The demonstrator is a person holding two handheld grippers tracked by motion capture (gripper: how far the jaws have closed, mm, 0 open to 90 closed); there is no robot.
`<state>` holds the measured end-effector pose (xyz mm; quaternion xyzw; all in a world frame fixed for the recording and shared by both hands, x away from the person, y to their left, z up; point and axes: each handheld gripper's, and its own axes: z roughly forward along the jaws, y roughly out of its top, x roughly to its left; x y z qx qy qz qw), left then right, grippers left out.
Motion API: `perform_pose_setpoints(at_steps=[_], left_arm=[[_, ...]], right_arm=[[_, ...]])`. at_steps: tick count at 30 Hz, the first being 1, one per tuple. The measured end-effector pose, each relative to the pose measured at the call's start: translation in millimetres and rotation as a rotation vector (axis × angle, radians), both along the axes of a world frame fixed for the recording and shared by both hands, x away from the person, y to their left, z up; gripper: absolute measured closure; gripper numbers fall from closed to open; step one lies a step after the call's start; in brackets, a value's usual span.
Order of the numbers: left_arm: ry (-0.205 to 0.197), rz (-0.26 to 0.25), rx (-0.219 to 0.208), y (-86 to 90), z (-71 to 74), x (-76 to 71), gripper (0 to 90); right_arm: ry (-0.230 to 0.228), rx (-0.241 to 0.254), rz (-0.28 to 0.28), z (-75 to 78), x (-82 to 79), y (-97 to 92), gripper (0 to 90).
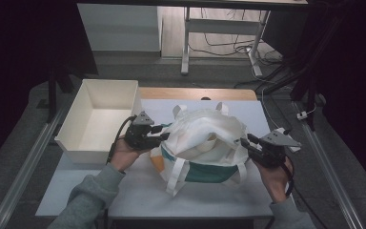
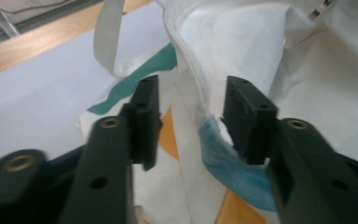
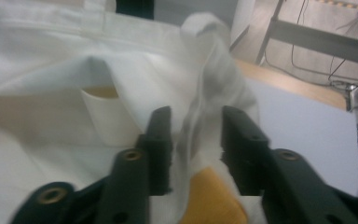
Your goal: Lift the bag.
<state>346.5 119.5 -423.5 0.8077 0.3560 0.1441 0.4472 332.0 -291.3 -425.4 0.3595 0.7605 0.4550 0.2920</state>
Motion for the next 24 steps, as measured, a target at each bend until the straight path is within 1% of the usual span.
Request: perform_pose_setpoints(at_steps=[3,5,7,8,11,14,16,19,20,24], left_arm=[[-0.018,0.007,-0.025,4.6,6.9,-4.3,46.2],[-0.021,-0.002,-0.042,9.1,10.7,-7.3,41.7],[-0.023,-0.013,-0.045,13.6,13.6,-10.3,36.8],[-0.025,-0.016,-0.043,15.8,14.5,-12.0,36.3],[-0.023,-0.03,-0.035,23.0,15.0,-17.4,34.1],[-0.024,-0.03,-0.039,31.3,13.3,-25.2,32.5],[-0.023,-0.029,-0.045,36.1,10.9,-31.9,31.9],[-0.028,-0.042,-0.033,42.4,7.5,-43.3,31.7],[-0.028,-0.04,-0.037,44.0,6.0,-46.9,31.6],[-0.018,-0.042,-0.042,50.9,-1.7,-58.8,31.7]], right_arm=[[-0.019,0.003,0.026,9.2,-5.5,-0.5,51.3],[-0.03,-0.008,0.039,13.6,-9.1,-0.2,46.7],[-0.033,-0.009,0.056,16.4,-11.8,-0.9,43.9],[-0.031,-0.012,0.06,17.3,-12.6,-1.7,43.0],[-0.015,0.004,0.076,17.5,-13.5,-6.9,41.8],[-0.013,0.026,0.089,15.7,-15.7,-13.8,41.1],[-0.014,0.027,0.089,14.1,-18.5,-17.7,41.0],[-0.013,0.036,0.095,11.5,-22.7,-23.1,41.0],[-0.01,0.035,0.095,10.6,-24.4,-24.4,41.0],[-0.01,0.045,0.095,7.5,-32.2,-30.7,41.0]])
